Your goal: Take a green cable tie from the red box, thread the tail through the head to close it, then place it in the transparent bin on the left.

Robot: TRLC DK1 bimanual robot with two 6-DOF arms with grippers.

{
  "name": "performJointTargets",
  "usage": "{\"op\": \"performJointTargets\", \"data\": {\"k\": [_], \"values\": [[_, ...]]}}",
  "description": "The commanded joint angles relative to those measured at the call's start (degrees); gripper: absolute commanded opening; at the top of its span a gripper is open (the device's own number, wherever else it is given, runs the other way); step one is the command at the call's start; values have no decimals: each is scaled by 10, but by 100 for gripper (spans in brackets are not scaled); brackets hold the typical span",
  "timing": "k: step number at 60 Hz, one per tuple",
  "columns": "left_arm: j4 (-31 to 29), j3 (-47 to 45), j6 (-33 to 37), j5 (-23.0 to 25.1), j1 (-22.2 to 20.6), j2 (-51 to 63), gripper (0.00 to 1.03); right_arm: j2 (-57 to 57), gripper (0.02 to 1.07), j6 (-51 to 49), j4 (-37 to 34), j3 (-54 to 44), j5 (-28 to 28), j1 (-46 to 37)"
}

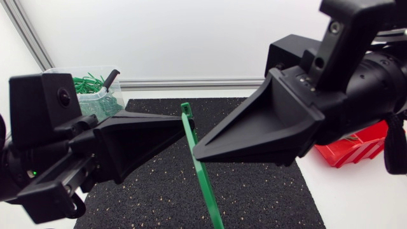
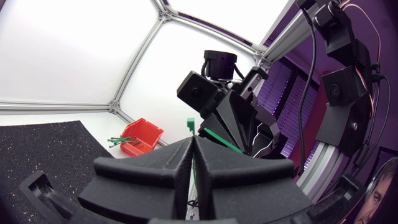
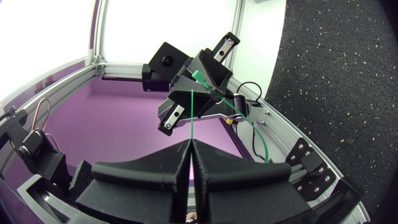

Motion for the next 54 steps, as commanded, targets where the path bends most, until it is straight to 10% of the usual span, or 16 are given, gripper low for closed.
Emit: {"op": "performJointTargets", "data": {"k": [1,54], "values": [[-2,2,-12,0,-6,-6,4,8,8,12,10,-12,3,4],[-14,-5,-14,4,1,-21,4,2,8,14,22,-14,13,3]]}}
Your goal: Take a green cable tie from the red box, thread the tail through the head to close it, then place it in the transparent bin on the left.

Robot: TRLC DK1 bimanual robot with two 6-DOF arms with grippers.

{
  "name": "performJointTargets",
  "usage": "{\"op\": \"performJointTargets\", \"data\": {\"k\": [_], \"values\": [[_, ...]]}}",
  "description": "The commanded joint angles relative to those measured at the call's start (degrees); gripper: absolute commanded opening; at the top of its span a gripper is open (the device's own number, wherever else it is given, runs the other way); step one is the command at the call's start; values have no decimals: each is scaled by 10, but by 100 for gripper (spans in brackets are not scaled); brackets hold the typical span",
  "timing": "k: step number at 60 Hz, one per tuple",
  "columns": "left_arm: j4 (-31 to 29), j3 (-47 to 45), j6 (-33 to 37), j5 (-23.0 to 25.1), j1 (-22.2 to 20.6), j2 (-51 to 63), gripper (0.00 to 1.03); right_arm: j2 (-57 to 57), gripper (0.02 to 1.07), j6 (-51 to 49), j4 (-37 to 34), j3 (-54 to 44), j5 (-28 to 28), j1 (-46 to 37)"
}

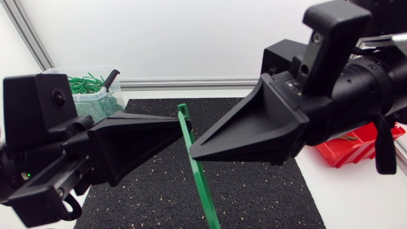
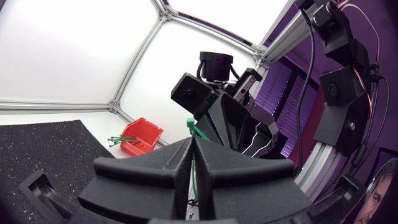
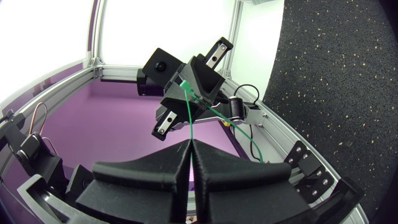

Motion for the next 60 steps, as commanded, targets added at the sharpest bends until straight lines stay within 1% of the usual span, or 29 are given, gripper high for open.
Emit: {"op": "performJointTargets", "data": {"k": [1,60], "values": [[-1,-5,-16,4,1,-8,4,-8,8,14,6,-5,5,3],[-9,-7,-31,7,0,-16,4,-5,8,15,16,-17,7,-8]]}}
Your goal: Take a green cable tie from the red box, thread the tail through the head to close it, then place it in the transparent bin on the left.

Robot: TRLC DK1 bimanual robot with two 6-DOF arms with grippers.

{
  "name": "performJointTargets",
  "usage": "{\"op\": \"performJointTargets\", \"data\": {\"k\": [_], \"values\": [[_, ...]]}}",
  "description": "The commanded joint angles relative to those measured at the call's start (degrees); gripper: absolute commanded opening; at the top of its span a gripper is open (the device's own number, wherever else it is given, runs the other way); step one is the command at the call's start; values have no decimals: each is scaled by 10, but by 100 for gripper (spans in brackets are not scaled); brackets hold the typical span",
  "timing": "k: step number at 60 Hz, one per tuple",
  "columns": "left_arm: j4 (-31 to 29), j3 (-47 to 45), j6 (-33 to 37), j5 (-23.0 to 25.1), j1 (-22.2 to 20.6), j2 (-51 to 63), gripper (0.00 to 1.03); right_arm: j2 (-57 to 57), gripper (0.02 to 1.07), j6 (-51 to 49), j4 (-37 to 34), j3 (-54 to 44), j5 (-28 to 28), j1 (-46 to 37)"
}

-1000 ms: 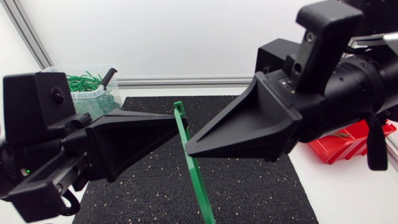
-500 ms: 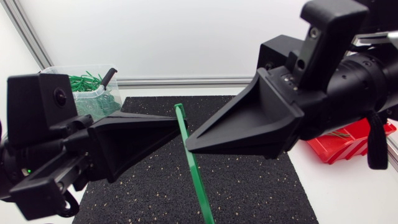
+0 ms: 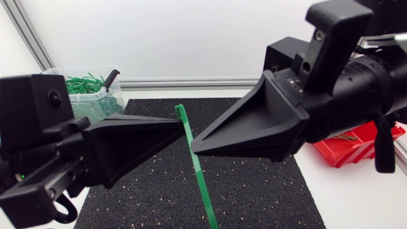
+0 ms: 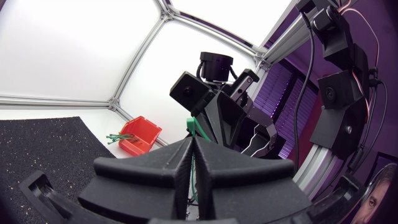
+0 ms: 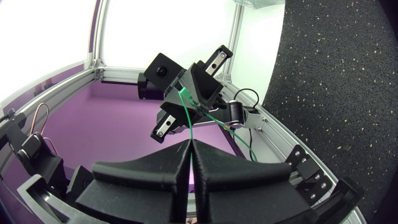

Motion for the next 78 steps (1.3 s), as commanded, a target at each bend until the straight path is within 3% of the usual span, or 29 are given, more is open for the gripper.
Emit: {"op": "performJointTargets", "data": {"k": [1,78], "values": [[4,-6,-16,8,0,-4,4,-2,8,14,5,-14,3,-2],[-2,7,-17,8,4,5,4,-1,8,15,5,-23,8,-1]]}}
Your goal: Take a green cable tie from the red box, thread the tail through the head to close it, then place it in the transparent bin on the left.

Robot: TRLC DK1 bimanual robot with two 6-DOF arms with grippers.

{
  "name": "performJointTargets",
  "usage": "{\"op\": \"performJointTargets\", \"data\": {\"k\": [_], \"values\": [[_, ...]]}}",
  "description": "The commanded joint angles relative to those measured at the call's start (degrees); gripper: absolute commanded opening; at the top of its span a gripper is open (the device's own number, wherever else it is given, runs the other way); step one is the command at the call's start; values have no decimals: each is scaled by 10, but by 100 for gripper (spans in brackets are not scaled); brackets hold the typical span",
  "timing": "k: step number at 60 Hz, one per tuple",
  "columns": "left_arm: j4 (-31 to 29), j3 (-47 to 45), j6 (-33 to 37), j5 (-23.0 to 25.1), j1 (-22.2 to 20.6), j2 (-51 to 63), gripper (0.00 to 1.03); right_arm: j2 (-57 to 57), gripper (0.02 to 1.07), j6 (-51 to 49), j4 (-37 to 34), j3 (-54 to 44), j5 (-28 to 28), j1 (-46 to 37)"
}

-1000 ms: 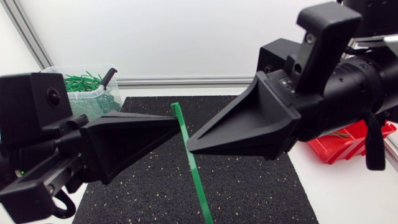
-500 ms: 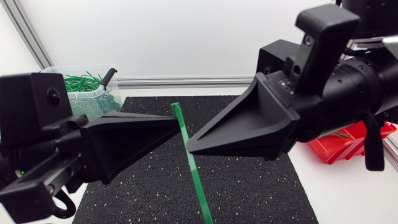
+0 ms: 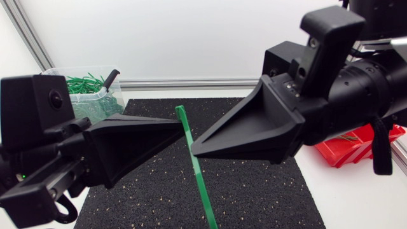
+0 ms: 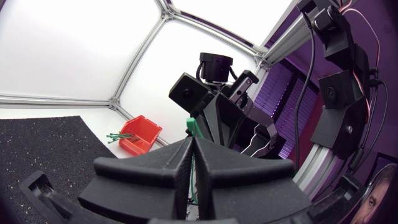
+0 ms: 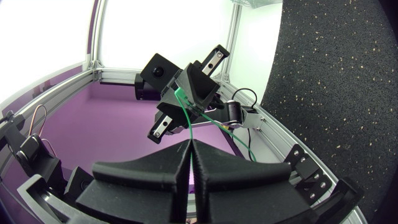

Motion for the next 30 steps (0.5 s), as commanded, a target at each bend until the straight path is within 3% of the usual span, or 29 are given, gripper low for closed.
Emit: {"op": "performJointTargets", "data": {"k": [1,30], "values": [[1,7,-17,8,4,5,4,-1,8,15,5,-16,4,-1],[0,15,-17,8,6,5,4,0,8,16,5,-18,5,0]]}}
